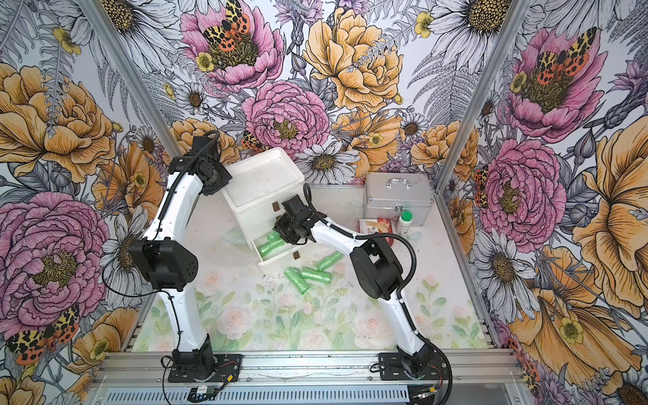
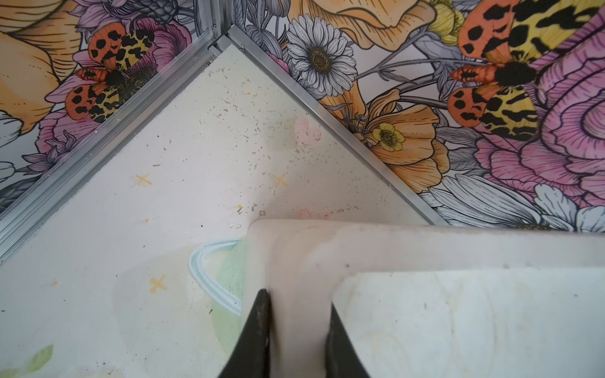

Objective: Sort the rolls of trash bags by color and place them into the drawer
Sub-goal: Place the roll of trash bags in the drawer.

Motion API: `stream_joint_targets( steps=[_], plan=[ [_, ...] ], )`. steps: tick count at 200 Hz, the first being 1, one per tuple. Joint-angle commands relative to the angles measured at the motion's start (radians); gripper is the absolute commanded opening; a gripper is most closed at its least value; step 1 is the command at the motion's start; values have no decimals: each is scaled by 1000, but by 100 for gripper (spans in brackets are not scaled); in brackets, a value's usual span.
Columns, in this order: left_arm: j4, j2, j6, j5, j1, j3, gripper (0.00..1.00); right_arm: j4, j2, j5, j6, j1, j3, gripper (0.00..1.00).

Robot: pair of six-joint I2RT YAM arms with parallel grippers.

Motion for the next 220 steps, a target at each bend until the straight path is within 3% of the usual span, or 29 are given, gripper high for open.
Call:
stream_joint_targets(
  steps=[1,46,98,118,144,183,220],
  plan=[
    [3,109,-206,380,-75,-77,0,37,25,6,14,15,40,41],
    [3,108,-207,379,-77,-77,0,56,56,-36,19,21,72,60],
    [3,112,-209,378,-79,-74,0,58,-20,-9,-37,21,3,64],
    [3,111,-205,381,-78,-71,0,58,-124,35,-182,18,-77,64],
    [3,105,-203,377,-67,-77,0,59,-297,145,-474,18,-262,64],
    [2,109,-200,378,-65,-79,0,55,-494,165,-907,29,-516,63],
    [3,111,-203,373,-62,-85,0,2,-539,118,-1070,40,-646,62]
  ],
)
